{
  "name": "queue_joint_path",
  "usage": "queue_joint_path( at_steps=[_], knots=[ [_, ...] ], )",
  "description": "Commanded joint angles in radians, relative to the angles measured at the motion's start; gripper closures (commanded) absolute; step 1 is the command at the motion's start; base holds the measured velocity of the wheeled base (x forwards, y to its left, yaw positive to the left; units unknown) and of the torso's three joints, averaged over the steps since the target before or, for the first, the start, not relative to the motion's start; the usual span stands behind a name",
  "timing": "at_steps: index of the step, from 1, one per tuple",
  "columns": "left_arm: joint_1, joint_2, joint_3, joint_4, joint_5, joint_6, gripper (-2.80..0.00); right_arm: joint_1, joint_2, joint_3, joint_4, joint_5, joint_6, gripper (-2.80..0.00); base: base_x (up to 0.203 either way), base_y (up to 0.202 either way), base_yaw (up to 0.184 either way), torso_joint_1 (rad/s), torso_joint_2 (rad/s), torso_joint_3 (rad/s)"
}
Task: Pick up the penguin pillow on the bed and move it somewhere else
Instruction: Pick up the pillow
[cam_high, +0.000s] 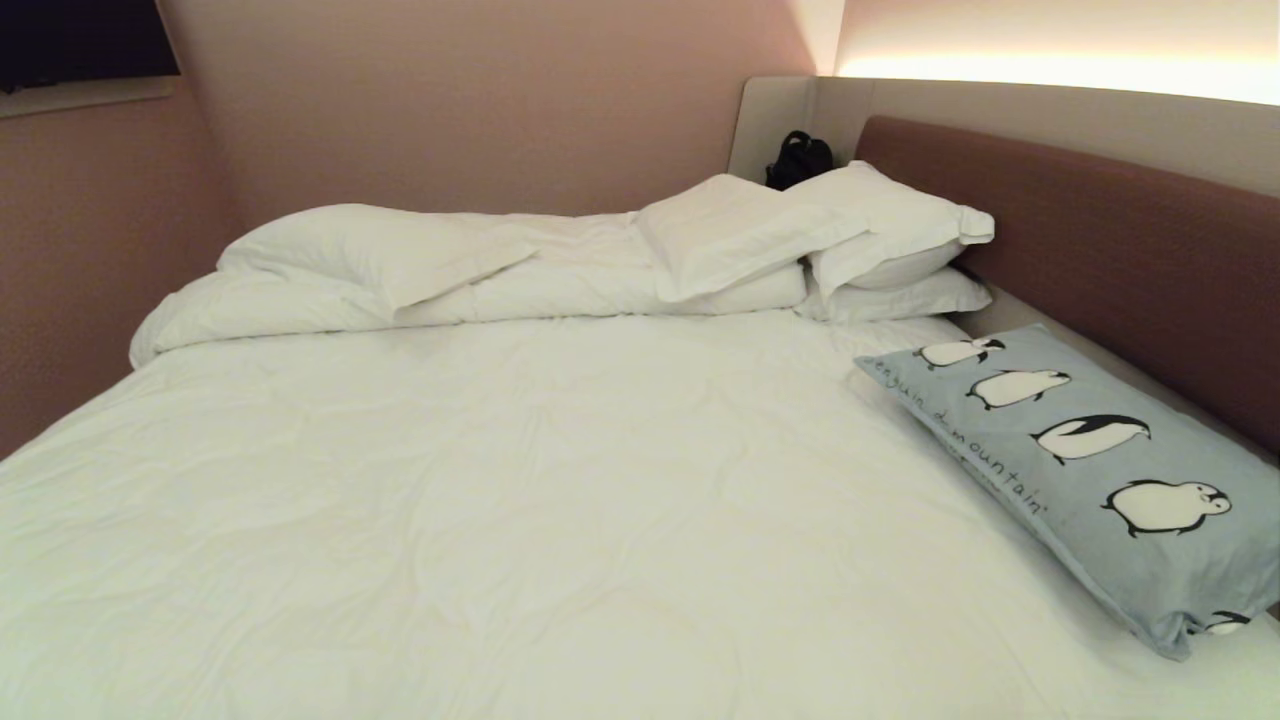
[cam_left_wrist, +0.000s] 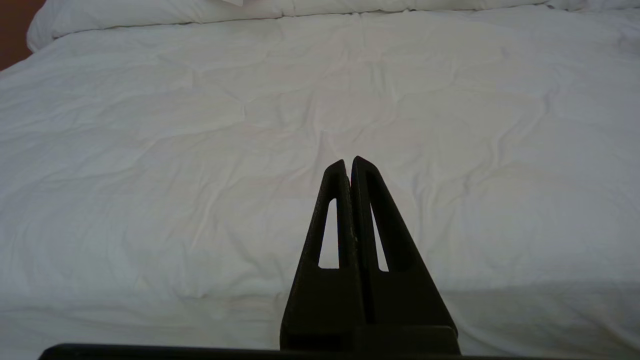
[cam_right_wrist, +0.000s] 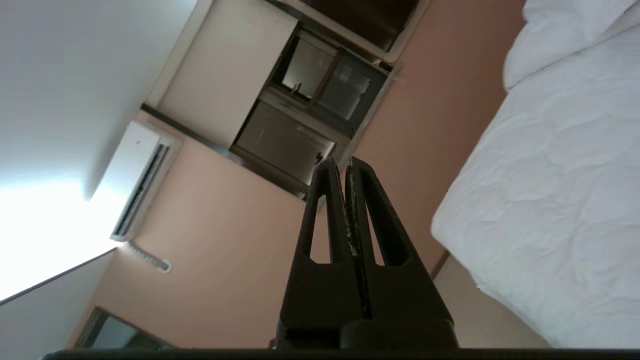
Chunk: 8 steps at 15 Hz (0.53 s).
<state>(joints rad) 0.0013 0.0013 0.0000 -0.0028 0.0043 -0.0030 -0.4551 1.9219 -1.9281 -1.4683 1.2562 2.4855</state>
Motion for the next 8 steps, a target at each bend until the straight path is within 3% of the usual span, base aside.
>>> queue_joint_path(
  at_steps=[1,3,8],
  knots=[
    [0.000,0.000,0.000,0.000,0.000,0.000,0.00,-0.022,0.015,-0.001,-0.007,0.020,-0.009,0.00,0.000,0.000,0.000,0.000,0.00,0.000],
    [0.000,0.000,0.000,0.000,0.000,0.000,0.00,-0.034,0.019,0.000,-0.009,0.017,-0.057,0.00,0.000,0.000,0.000,0.000,0.00,0.000],
    [0.000,0.000,0.000,0.000,0.000,0.000,0.00,-0.055,0.023,-0.002,-0.012,0.003,-0.266,0.00,0.000,0.000,0.000,0.000,0.00,0.000]
  ],
)
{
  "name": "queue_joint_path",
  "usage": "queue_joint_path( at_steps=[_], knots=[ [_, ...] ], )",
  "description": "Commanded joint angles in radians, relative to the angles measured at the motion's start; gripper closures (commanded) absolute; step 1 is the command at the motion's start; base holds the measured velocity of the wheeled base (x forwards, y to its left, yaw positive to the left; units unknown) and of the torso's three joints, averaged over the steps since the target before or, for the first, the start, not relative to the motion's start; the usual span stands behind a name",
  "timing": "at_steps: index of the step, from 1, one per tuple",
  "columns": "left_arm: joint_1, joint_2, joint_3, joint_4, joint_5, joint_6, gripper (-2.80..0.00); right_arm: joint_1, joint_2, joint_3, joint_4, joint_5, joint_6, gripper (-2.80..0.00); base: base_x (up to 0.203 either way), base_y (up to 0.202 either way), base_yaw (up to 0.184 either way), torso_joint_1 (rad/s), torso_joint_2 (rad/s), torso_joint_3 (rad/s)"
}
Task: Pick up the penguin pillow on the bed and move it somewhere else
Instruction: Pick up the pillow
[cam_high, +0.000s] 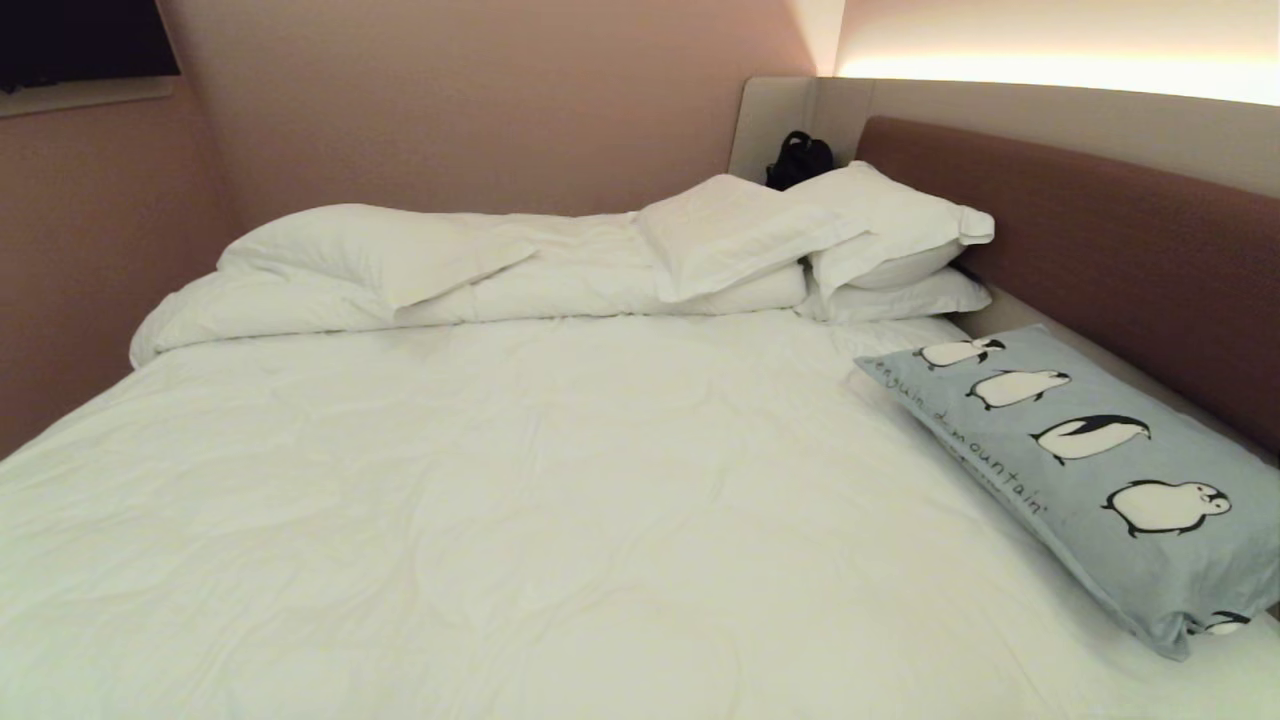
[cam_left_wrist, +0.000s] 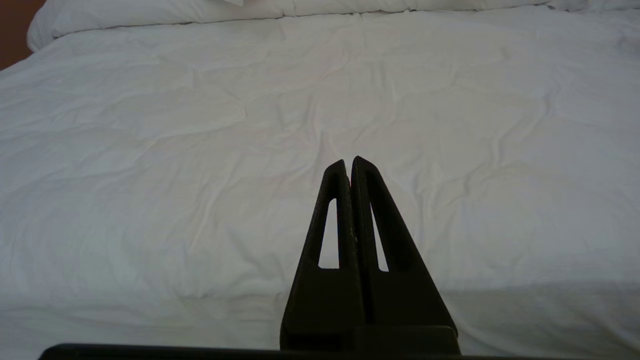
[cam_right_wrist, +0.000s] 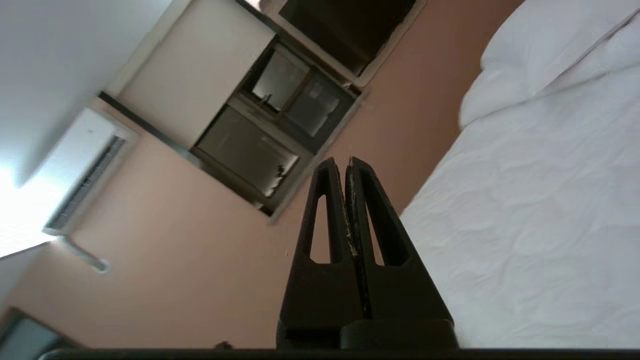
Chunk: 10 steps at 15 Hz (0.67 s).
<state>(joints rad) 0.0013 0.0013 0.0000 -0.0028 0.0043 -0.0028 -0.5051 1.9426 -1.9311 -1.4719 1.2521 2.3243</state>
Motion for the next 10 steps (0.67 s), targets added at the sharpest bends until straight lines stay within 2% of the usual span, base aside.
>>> queue_joint_path(
  at_steps=[1,3,5,7,10],
  knots=[
    [0.000,0.000,0.000,0.000,0.000,0.000,0.00,-0.024,0.000,0.001,-0.008,0.008,-0.145,0.00,0.000,0.000,0.000,0.000,0.00,0.000],
    [0.000,0.000,0.000,0.000,0.000,0.000,0.00,-0.052,0.002,0.000,-0.010,0.009,-0.225,0.00,0.000,0.000,0.000,0.000,0.00,0.000],
    [0.000,0.000,0.000,0.000,0.000,0.000,0.00,-0.067,0.002,0.000,-0.011,0.008,-0.364,0.00,0.000,0.000,0.000,0.000,0.00,0.000],
    [0.000,0.000,0.000,0.000,0.000,0.000,0.00,-0.069,-0.002,-0.001,-0.011,0.008,-0.553,0.00,0.000,0.000,0.000,0.000,0.00,0.000],
    [0.000,0.000,0.000,0.000,0.000,0.000,0.00,-0.069,-0.003,-0.002,-0.010,0.012,-0.887,0.00,0.000,0.000,0.000,0.000,0.00,0.000]
  ],
)
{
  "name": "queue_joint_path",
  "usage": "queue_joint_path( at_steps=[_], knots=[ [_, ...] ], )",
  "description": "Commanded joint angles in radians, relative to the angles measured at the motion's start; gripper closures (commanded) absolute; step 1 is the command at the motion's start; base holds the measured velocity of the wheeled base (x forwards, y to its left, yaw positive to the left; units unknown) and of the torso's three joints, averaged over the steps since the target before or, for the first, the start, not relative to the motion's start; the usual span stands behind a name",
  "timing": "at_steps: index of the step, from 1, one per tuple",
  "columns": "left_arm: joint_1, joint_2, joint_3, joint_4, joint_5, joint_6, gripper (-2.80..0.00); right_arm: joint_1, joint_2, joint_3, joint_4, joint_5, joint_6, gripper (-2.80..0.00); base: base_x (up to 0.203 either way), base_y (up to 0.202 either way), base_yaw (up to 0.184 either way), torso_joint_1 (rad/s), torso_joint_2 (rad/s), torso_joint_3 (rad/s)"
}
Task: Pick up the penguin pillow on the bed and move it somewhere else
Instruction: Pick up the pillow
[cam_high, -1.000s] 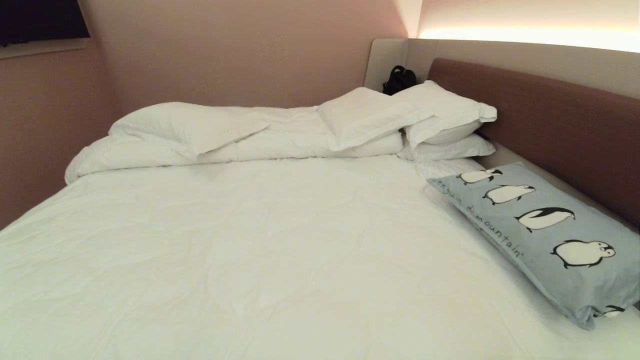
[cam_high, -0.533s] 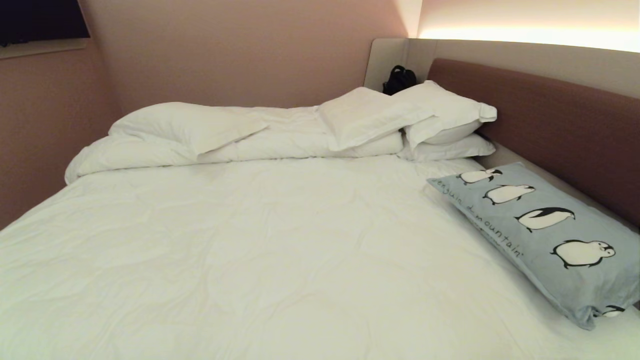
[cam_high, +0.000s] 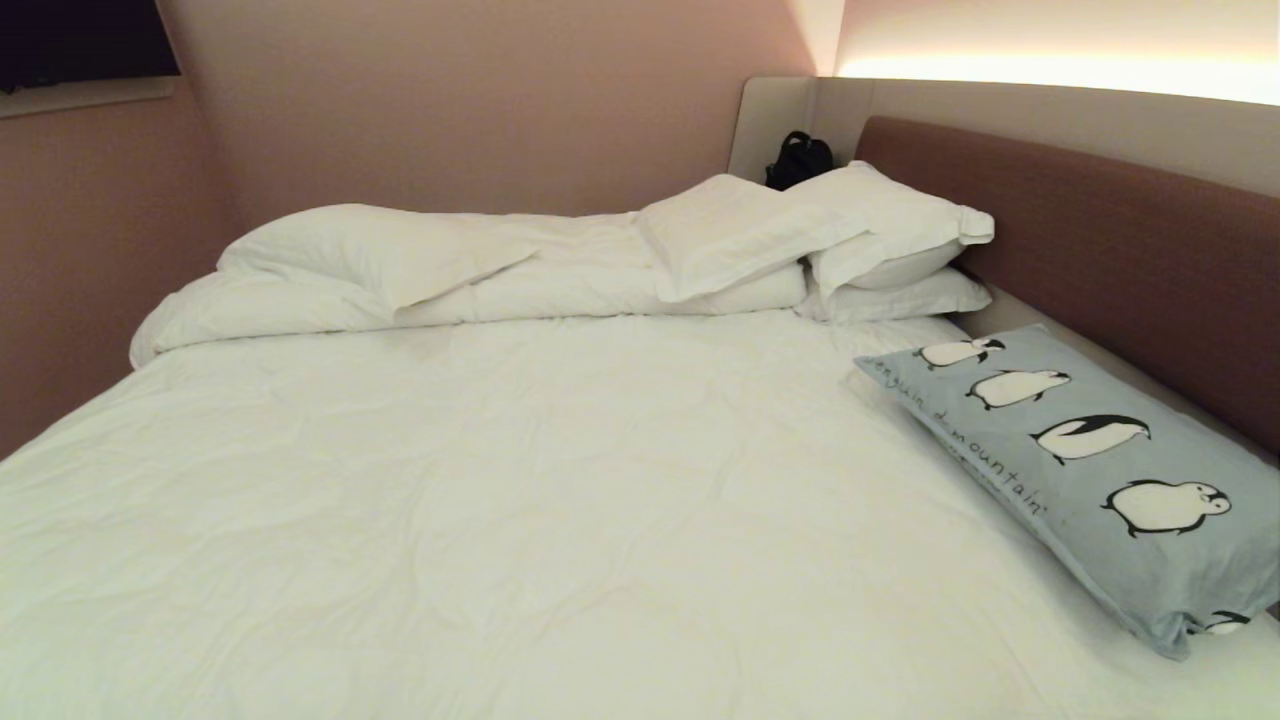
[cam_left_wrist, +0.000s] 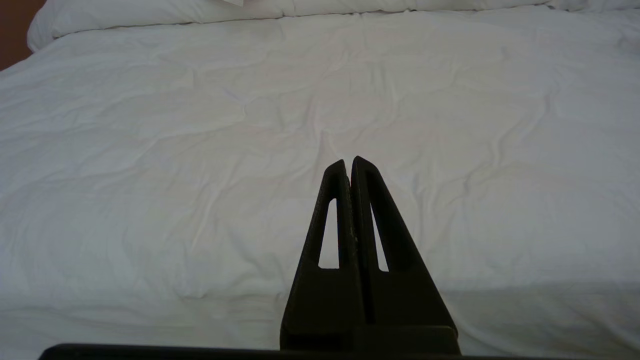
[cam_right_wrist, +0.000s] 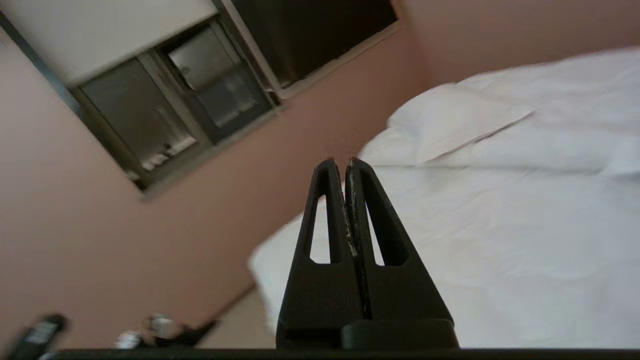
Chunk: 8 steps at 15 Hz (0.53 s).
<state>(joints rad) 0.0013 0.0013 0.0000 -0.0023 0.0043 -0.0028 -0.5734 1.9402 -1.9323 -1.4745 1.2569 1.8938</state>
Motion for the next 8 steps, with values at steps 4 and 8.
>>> queue_joint_path(
  at_steps=[4,8],
  knots=[
    [0.000,0.000,0.000,-0.001,0.000,0.000,0.00,-0.022,-0.010,0.001,-0.004,0.018,-0.644,0.00,0.000,0.000,0.000,0.000,0.00,0.000],
    [0.000,0.000,0.000,-0.001,0.000,0.000,0.00,-0.017,-0.007,0.001,-0.009,0.001,-0.670,0.00,0.000,0.000,0.000,0.000,0.00,0.000]
  ],
)
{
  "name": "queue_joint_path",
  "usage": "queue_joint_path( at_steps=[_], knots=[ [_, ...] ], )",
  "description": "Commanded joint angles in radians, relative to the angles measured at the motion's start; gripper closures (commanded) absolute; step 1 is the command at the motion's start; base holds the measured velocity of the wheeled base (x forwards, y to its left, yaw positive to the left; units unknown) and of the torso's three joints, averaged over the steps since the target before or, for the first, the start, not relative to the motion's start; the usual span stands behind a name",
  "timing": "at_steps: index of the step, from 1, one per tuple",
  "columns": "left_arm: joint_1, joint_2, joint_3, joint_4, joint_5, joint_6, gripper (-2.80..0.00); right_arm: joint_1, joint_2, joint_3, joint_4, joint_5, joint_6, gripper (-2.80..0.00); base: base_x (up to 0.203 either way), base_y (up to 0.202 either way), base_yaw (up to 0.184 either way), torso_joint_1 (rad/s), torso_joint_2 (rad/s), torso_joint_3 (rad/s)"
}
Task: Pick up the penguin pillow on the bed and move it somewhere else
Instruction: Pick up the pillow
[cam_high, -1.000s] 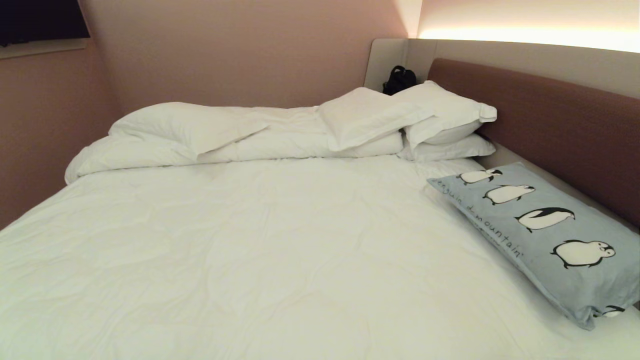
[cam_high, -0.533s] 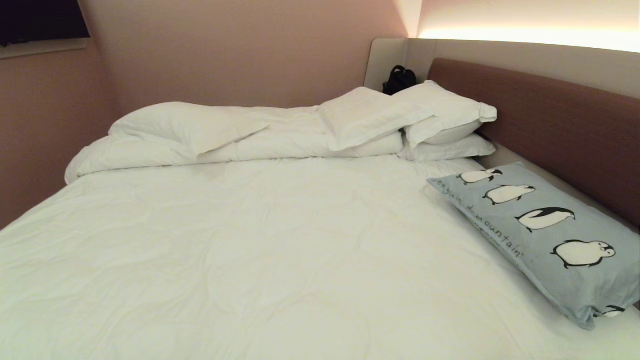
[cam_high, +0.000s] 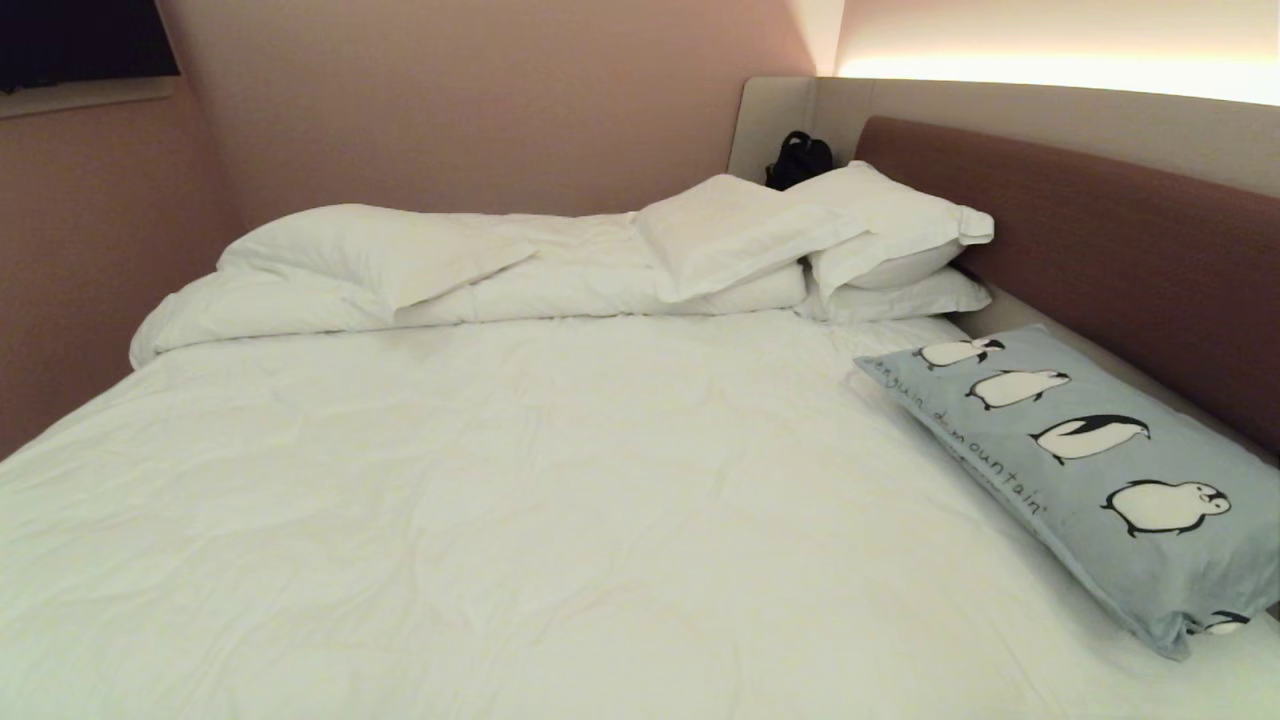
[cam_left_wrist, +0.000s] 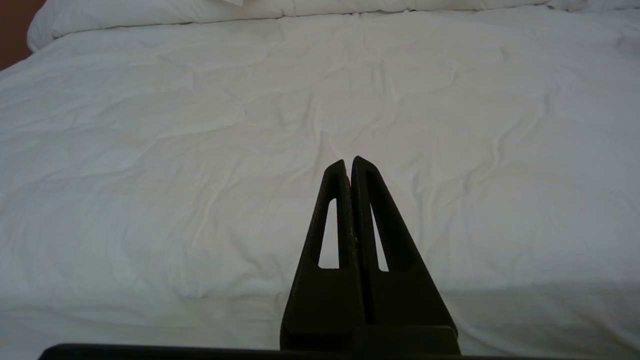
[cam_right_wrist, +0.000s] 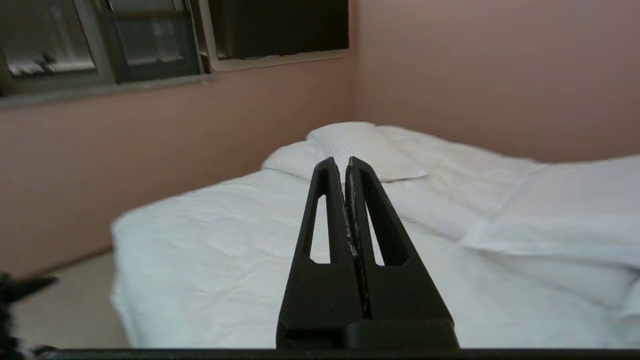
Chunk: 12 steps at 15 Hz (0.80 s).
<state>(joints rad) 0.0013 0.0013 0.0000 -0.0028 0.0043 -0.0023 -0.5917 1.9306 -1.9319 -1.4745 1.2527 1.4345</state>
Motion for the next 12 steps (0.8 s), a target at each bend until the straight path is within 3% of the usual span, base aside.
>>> queue_joint_path(
  at_steps=[1,8,10,12],
  knots=[
    [0.000,0.000,0.000,0.000,0.000,-0.001,0.00,0.001,0.004,0.000,-0.009,0.004,-0.222,0.00,0.000,0.000,0.000,0.000,0.00,0.000],
    [0.000,0.000,0.000,0.000,0.000,-0.001,0.00,0.001,-0.001,0.003,-0.010,-0.021,-0.444,0.00,0.000,0.000,0.000,0.000,0.00,0.000],
    [0.000,0.000,0.000,0.000,0.000,-0.001,0.00,0.001,-0.005,0.013,-0.010,-0.081,-0.452,0.00,0.000,0.000,0.000,0.000,0.00,0.000],
    [0.000,0.000,0.000,0.000,0.000,-0.001,0.00,0.000,-0.006,0.038,-0.010,-0.233,-0.442,0.00,0.000,0.000,0.000,0.000,0.00,0.000]
  ],
)
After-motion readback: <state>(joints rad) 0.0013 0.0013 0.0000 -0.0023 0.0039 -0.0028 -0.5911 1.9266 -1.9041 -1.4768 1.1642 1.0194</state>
